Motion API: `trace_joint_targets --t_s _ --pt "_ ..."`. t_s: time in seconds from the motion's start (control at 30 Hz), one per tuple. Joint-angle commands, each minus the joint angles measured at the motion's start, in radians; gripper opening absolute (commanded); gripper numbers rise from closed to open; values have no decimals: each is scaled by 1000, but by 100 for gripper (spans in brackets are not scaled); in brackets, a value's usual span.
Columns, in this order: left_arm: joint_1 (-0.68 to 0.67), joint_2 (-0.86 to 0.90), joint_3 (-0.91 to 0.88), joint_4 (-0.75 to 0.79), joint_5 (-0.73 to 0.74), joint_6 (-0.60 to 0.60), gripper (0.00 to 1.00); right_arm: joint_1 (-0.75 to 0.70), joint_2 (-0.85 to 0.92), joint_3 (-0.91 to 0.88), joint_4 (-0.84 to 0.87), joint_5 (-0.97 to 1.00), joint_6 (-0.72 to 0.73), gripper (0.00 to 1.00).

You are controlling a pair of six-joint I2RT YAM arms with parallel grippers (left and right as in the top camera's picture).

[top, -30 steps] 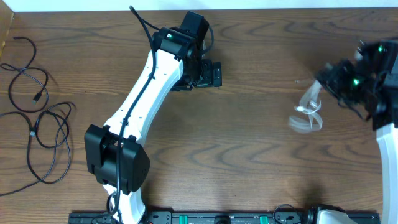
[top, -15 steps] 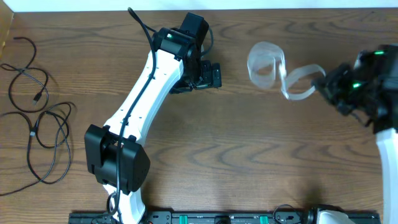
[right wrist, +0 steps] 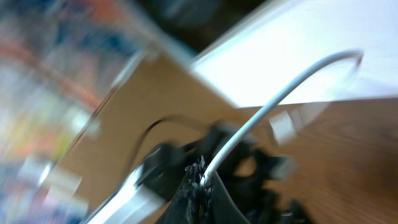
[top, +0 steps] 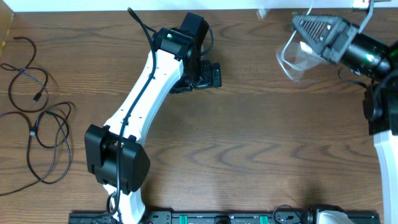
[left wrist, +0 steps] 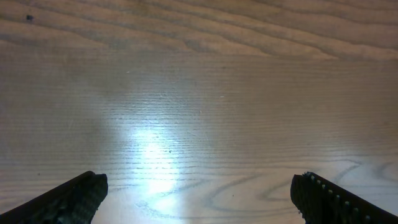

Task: Untangle cables
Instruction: 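Lift the white cable and carry it left toward the center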

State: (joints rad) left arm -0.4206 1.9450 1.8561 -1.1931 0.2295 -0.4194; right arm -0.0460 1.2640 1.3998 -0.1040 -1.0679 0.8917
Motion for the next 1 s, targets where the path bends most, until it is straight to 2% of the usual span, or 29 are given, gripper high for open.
trace_joint_targets --t_s 0.0,0.07,0.13,0.23,0.33,0.53,0.73,0.97 --pt "1 10 -5 1 -13 -5 100 16 -13 4 -134 -103 -147 2" --pt "1 10 -5 0 -13 -5 100 15 -13 4 -406 121 -206 2" --pt "1 10 -5 0 -13 -5 100 19 -5 4 -663 470 -209 2" --pt "1 10 -5 0 -13 -5 100 35 19 4 -861 837 -208 2" --pt "1 10 -5 3 -13 -5 100 40 31 4 -903 822 -210 1" --pt "1 10 -5 8 -13 -6 100 41 32 4 -856 595 -209 1" --pt "1 10 -5 8 -13 -7 100 43 32 4 -855 564 -200 2" --pt "1 10 -5 21 56 -50 100 76 32 4 -821 563 21 2"
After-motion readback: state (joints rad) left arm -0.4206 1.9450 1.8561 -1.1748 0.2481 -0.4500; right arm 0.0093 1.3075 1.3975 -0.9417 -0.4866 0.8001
